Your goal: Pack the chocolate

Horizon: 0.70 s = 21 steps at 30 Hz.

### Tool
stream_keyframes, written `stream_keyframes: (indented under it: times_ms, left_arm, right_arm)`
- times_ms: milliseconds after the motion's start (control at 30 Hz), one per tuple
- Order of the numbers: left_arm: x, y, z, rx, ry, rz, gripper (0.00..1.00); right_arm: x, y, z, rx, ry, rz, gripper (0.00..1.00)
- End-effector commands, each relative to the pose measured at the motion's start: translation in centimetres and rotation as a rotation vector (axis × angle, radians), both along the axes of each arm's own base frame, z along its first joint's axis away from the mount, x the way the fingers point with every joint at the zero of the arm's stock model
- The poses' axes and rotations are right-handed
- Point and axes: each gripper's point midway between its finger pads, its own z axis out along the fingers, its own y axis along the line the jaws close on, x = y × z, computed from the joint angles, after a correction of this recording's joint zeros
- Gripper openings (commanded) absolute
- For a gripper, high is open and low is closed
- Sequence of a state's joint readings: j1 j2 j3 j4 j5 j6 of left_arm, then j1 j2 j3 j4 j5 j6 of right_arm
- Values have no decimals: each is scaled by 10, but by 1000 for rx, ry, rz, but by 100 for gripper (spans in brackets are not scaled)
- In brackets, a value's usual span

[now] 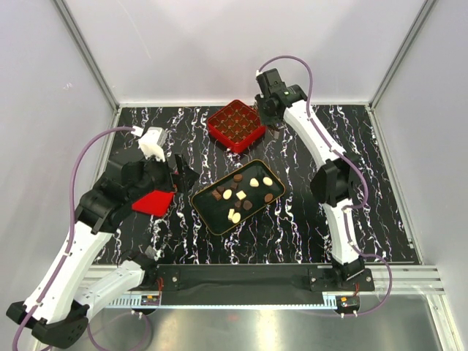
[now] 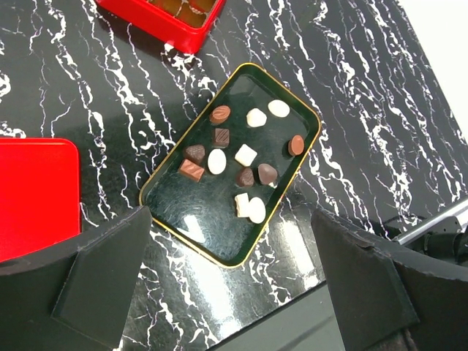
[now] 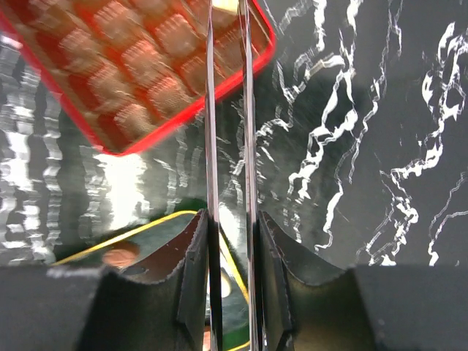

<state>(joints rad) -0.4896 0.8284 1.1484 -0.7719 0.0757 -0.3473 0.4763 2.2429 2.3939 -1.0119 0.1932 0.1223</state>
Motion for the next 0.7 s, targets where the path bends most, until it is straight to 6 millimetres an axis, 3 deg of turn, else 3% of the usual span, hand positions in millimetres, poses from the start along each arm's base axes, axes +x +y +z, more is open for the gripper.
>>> stream_keyframes:
  times_ms: [0,67,533,667]
  left_arm:
    - [2,6,0,11,-23,23,99]
    - [3,7,-2,19,-24,28,99]
    - [8,3,-11,17,2,29,99]
    - [9,5,-11,24,2,36,99]
  right_arm:
    - [3,-14,13,-23,-27,6,29]
    - [3,-16,-1,-16,-5,0,29]
    - [8,-16,-35,-16,33,17,31]
    - [11,-18,-41,-29,36,12,38]
